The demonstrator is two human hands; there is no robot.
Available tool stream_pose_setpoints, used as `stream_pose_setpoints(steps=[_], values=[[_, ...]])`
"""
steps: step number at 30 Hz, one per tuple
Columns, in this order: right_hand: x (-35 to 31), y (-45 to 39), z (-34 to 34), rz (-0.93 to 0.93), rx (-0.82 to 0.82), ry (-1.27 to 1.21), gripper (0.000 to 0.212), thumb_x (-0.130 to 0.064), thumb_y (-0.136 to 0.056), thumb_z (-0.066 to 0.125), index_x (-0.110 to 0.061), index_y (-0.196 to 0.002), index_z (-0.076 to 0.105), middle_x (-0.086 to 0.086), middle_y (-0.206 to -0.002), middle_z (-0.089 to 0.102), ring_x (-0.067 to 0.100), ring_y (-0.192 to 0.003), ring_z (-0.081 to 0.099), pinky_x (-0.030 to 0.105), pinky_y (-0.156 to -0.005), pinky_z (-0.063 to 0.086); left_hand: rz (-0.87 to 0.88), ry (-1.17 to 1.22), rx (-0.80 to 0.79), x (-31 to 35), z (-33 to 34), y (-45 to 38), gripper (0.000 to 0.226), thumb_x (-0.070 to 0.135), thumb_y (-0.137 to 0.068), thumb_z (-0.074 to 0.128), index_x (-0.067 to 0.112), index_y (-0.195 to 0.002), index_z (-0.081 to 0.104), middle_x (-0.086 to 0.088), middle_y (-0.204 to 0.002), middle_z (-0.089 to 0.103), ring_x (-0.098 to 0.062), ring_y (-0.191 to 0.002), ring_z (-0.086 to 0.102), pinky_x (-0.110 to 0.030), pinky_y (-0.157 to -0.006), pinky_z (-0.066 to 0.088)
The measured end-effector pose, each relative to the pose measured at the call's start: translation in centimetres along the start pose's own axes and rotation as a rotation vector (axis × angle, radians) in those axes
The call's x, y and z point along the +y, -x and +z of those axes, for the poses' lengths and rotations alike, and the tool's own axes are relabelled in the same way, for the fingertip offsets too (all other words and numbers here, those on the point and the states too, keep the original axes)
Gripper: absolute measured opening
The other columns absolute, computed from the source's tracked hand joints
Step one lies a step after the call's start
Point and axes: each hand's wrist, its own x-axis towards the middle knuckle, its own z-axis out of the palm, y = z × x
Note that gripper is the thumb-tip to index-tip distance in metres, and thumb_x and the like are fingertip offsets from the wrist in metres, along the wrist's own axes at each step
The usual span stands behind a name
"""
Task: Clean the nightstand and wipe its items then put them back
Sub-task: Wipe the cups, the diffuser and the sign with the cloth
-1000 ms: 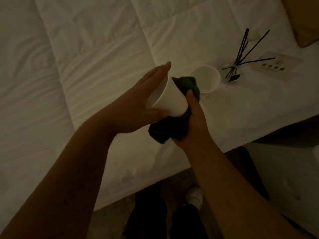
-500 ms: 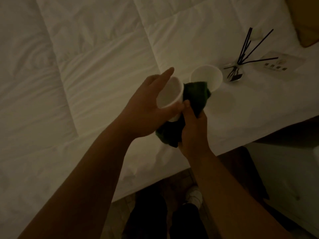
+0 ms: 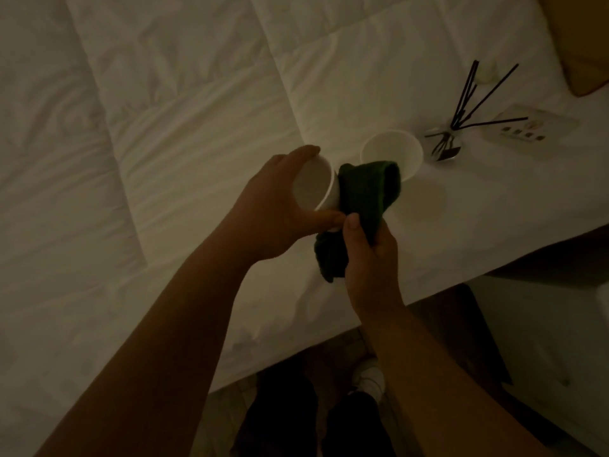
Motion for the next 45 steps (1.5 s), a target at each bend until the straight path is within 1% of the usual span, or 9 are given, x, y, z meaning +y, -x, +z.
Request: stream_pose_setpoints(steps=[6,11,14,21,25,29,36,42,45], values=[[-2.0,-3.8,-0.3,0.171,-0.028,-0.226,0.049,-0.049,-0.090,0.051,-0.016,-0.125,0.057,0.011,-0.120,0.064,0.027,-0.109,0.063,0.045,-0.090,0.052,0.246,0.114,-0.054,0.2,-1.3,0.3,0.080,0.037,-0.064,0.076,0.043,-0.129,0.030,0.025,-0.121,0.033,0.014,-0.111,0.036,-0.001,-0.082,0.035],[-1.3,-3.8,1.0,0.447,-0.094,-0.771,0.052,-0.054,-0.092,0.046,-0.017,-0.128,0.055,0.016,-0.121,0.062,0.036,-0.116,0.057,0.051,-0.092,0.049,0.172,0.506,-0.064,0.4,-1.2,0.4,0.079,0.020,-0.067,0.078,0.032,-0.130,0.031,-0.002,-0.129,0.039,-0.023,-0.117,0.048,-0.044,-0.083,0.055],[-0.7,-3.4,1.3,0.440,-0.065,-0.873,0.048,-0.050,-0.095,0.045,-0.016,-0.125,0.059,0.014,-0.120,0.065,0.033,-0.114,0.060,0.044,-0.087,0.052,0.133,0.319,0.077,0.8,-0.5,0.0,0.080,0.029,-0.066,0.078,0.039,-0.131,0.032,0.007,-0.128,0.040,-0.010,-0.113,0.048,-0.029,-0.084,0.053],[0.3,-1.8,0.0,0.365,0.123,-0.403,0.049,-0.051,-0.077,0.060,-0.021,-0.117,0.064,0.008,-0.115,0.069,0.027,-0.108,0.064,0.046,-0.094,0.050,0.121,0.034,0.122,0.0,0.1,-1.5,0.086,0.033,-0.065,0.081,0.030,-0.138,0.035,0.008,-0.133,0.036,0.000,-0.110,0.036,0.005,-0.078,0.032],[0.2,-0.2,-1.8,0.206,0.144,-0.015,0.018,-0.057,-0.077,0.060,-0.048,-0.090,0.069,-0.017,-0.096,0.071,0.005,-0.093,0.067,0.023,-0.076,0.054,0.089,-0.140,0.196,-1.3,0.9,-2.8,0.097,0.046,-0.060,0.082,0.028,-0.142,0.032,-0.001,-0.140,0.033,-0.013,-0.119,0.037,-0.013,-0.088,0.036],[0.4,0.6,-4.2,0.093,0.239,0.037,0.030,-0.052,-0.082,0.058,-0.037,-0.107,0.066,-0.009,-0.106,0.070,0.009,-0.103,0.064,0.022,-0.080,0.053,0.040,-0.321,0.115,-3.0,2.6,-4.3,0.105,0.042,-0.060,0.084,0.025,-0.145,0.025,-0.007,-0.146,0.024,-0.030,-0.131,0.029,-0.047,-0.097,0.043],[-0.4,0.0,-6.4,0.000,0.320,0.119,0.022,-0.039,-0.089,0.054,-0.038,-0.110,0.059,-0.029,-0.100,0.067,-0.005,-0.101,0.061,0.008,-0.075,0.047,0.039,-0.457,0.064,-4.5,3.7,-4.8,0.112,0.057,-0.061,0.078,0.027,-0.147,0.013,-0.009,-0.155,0.009,-0.035,-0.142,0.006,-0.065,-0.104,0.027],[-0.9,-0.5,-7.0,-0.039,0.352,0.139,0.018,-0.043,-0.089,0.053,-0.047,-0.106,0.059,-0.031,-0.100,0.065,-0.005,-0.102,0.060,0.007,-0.076,0.046,0.111,-0.550,0.143,-1.9,3.8,-4.7,0.106,0.078,-0.068,0.050,0.021,-0.149,0.012,-0.013,-0.158,-0.008,-0.036,-0.142,-0.016,-0.053,-0.110,-0.004],[-1.2,-0.9,-7.7,-0.051,0.393,0.123,0.015,-0.044,-0.089,0.053,-0.050,-0.102,0.059,-0.032,-0.097,0.065,-0.007,-0.097,0.061,0.008,-0.074,0.047,0.271,-0.537,0.166,1.6,5.2,-6.7,0.098,0.074,-0.074,0.047,0.016,-0.148,0.018,-0.015,-0.158,0.003,-0.035,-0.144,-0.005,-0.047,-0.110,0.002]])
